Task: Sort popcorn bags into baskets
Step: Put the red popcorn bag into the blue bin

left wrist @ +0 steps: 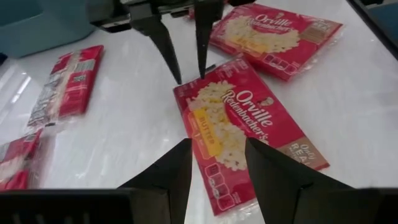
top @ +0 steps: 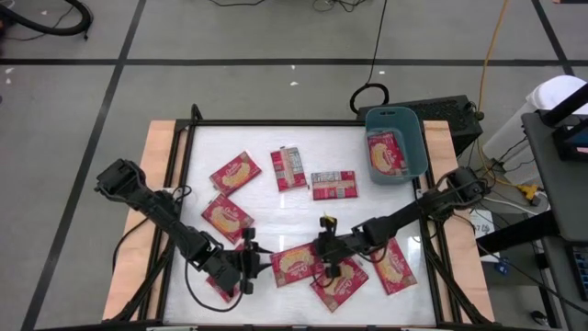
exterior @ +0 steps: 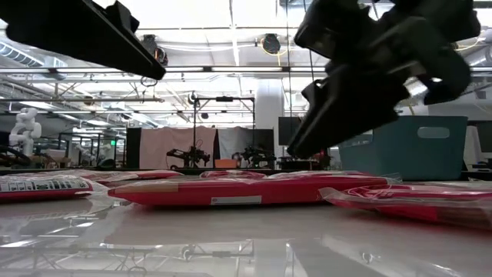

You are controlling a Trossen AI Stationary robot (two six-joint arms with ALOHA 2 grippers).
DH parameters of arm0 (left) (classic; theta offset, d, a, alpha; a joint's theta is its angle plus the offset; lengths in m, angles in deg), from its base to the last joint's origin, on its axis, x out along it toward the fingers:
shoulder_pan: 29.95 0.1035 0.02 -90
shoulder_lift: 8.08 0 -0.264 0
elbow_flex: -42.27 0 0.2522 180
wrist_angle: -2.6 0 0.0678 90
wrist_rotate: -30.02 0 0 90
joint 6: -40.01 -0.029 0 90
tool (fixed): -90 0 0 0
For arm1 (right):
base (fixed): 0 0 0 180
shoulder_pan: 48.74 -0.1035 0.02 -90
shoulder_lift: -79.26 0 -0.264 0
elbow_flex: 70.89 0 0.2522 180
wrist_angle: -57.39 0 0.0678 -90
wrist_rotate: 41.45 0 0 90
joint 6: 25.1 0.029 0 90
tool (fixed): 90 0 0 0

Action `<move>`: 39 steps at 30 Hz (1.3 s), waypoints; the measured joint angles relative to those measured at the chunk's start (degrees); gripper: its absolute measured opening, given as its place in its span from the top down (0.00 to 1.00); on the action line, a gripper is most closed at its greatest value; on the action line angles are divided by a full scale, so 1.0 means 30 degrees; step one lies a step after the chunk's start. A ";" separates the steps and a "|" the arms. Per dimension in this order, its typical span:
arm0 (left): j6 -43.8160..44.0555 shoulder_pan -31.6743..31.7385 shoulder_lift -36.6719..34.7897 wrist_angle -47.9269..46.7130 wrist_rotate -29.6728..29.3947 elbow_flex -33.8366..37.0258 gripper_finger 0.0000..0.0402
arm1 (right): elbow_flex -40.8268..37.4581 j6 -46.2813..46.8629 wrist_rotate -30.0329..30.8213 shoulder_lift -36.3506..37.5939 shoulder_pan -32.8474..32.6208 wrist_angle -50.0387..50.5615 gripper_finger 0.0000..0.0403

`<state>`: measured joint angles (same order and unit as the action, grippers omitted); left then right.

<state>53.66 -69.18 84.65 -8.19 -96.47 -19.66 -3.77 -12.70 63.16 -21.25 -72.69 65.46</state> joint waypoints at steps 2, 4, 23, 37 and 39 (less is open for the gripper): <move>0.0000 0.0198 0.0000 0.0031 0.0378 0.0000 0.62 | 0.0000 0.0129 -0.0114 0.0000 -0.0237 0.0298 0.73; -0.0009 0.0330 0.0000 0.0038 0.0731 0.0000 0.62 | 0.0000 0.0086 -0.0408 -0.0007 -0.0391 0.0479 0.76; -0.0663 0.0781 0.0000 0.0020 0.2656 0.0000 0.62 | 0.0037 -0.4513 0.1620 -0.2403 0.2225 -0.0999 0.99; -0.0472 0.1301 -0.0007 0.0000 0.2260 -0.0007 0.62 | -0.0029 -0.6765 0.3131 -0.0150 0.1859 -0.3060 0.99; -0.0160 0.1267 -0.0007 0.0036 0.1913 -0.0007 0.62 | -0.0022 -0.6231 0.3106 0.0313 0.0997 -0.2657 0.99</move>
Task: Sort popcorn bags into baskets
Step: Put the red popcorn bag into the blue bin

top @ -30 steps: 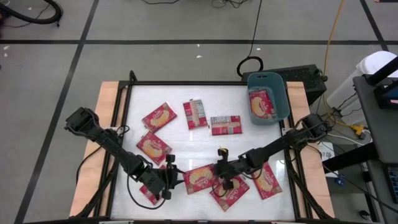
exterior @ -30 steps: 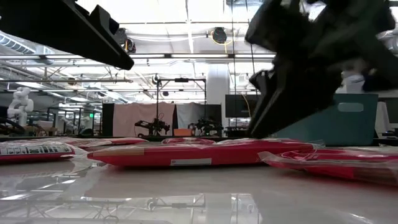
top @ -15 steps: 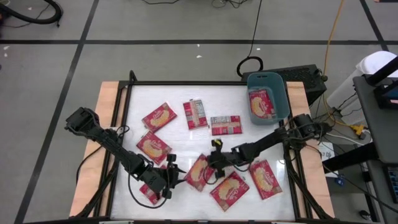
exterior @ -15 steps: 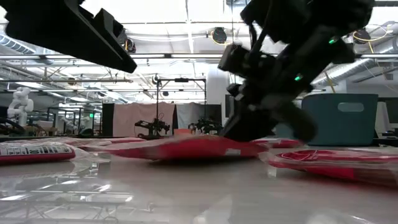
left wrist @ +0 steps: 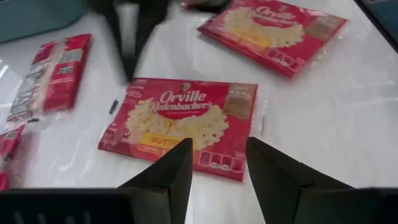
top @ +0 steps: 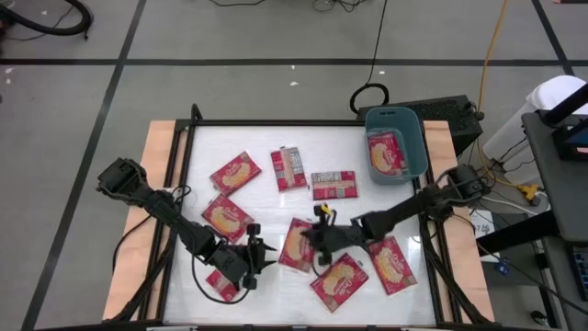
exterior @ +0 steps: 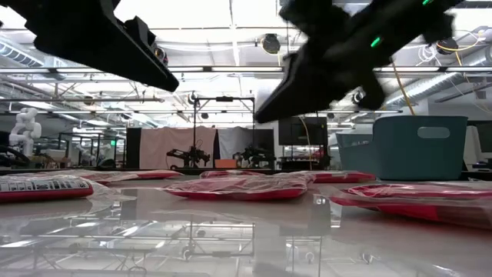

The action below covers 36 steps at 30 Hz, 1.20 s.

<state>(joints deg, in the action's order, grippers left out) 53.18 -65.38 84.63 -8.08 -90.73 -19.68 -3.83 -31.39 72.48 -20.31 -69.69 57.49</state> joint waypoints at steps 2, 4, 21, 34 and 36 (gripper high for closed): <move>0.0306 -0.0002 0.0313 0.0187 -0.0397 -0.0007 0.62 | 0.0000 0.0880 0.0027 0.0332 -0.0927 0.0561 0.98; 0.0197 0.0005 0.0800 0.0310 -0.0518 -0.0006 0.62 | 0.0000 0.1981 0.0093 0.0430 -0.1714 0.0735 0.96; -0.2652 0.0056 0.5488 0.4579 -0.1478 -0.0007 0.26 | 0.0007 0.5228 0.0449 0.0095 -0.5092 0.1967 0.80; -0.1877 0.2003 0.6609 0.6341 -0.1333 -0.0007 0.55 | 0.0021 0.6066 0.2787 -0.0087 -0.4545 0.1925 0.69; -0.1697 0.2404 0.6616 0.6566 -0.1326 0.0000 0.59 | 0.0022 0.6130 0.3088 -0.0087 -0.4536 0.2003 0.69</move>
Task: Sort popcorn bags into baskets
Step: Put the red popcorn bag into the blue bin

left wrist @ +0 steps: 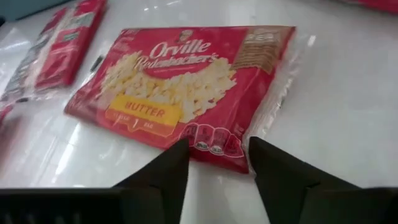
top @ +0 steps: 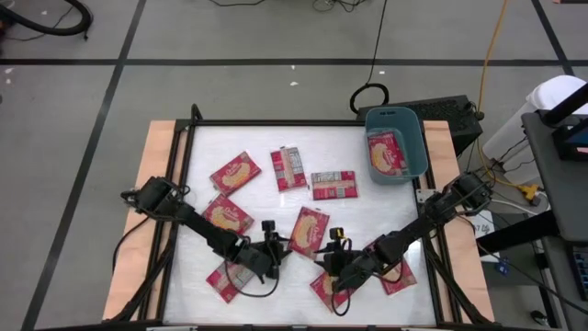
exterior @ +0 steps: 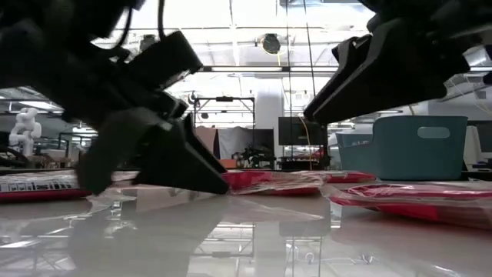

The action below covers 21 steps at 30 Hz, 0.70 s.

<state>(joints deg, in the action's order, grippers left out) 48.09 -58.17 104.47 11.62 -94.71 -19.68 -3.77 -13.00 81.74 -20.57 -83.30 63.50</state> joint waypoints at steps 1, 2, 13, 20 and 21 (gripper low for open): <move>-0.0012 0.0140 -0.0084 -0.0015 0.0017 0.0019 0.60 | 0.0000 -0.0216 -0.0071 0.0000 0.0000 0.0052 0.69; -0.0076 0.0268 -0.0249 -0.0123 0.0064 0.0029 0.62 | 0.0000 -0.0424 -0.0090 0.0000 -0.0049 0.0047 0.69; -0.0055 0.0683 -0.3113 -0.0660 0.1784 0.0015 0.69 | 0.0000 -0.0774 -0.0611 0.0007 -0.0524 0.1053 0.69; 0.2457 0.0661 -0.3170 -0.3563 0.2338 0.0007 0.69 | 0.0101 -0.0469 -0.1087 0.0007 -0.0643 0.0655 0.69; 0.2897 0.0661 -0.3170 -0.4184 0.2496 0.0007 0.69 | 0.0183 -0.0516 -0.1126 0.0007 -0.0641 0.0695 0.69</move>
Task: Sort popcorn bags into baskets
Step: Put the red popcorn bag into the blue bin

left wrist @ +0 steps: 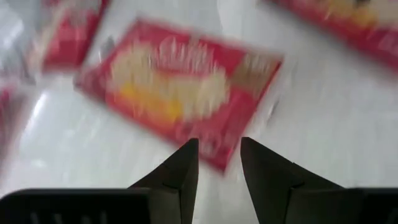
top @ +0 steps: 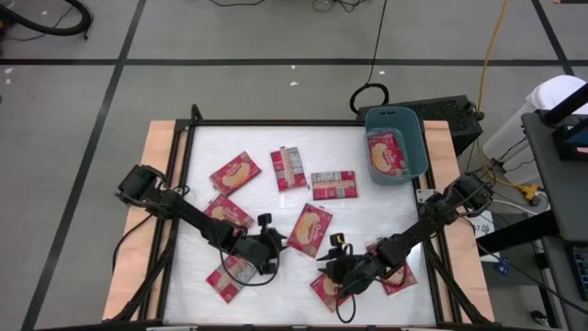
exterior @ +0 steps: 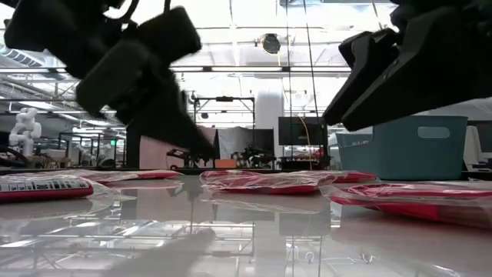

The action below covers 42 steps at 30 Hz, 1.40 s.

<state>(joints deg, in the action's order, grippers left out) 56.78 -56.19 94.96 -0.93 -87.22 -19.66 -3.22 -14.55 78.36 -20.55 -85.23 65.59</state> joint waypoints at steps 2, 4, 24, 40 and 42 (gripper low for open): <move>0.0635 -0.0007 0.0007 -0.1003 0.0066 0.0007 0.69 | 0.0043 -0.0285 -0.0009 -0.0007 0.0000 -0.0057 0.67; 0.0964 -0.0014 0.0007 -0.1543 0.0077 0.0007 0.69 | 0.0043 -0.0881 0.0026 -0.0191 0.0030 -0.0014 0.64; -0.0459 0.1297 0.1379 0.1050 0.0465 -0.0010 0.69 | 0.0043 -0.8468 -0.0521 -0.1355 0.2123 0.1604 0.58; -0.0007 0.1457 0.2739 0.2794 0.1266 -0.0044 0.69 | 0.0014 -1.3442 -0.1174 -0.1406 0.2893 0.1370 0.65; 0.0010 0.1478 0.2747 0.2814 0.1278 -0.0044 0.69 | 0.0007 -1.3501 -0.1577 -0.1406 0.3008 0.1362 0.70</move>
<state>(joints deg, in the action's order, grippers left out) 56.81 -51.75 103.20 7.51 -83.39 -19.79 -3.20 -55.05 73.63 -24.77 -76.20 69.67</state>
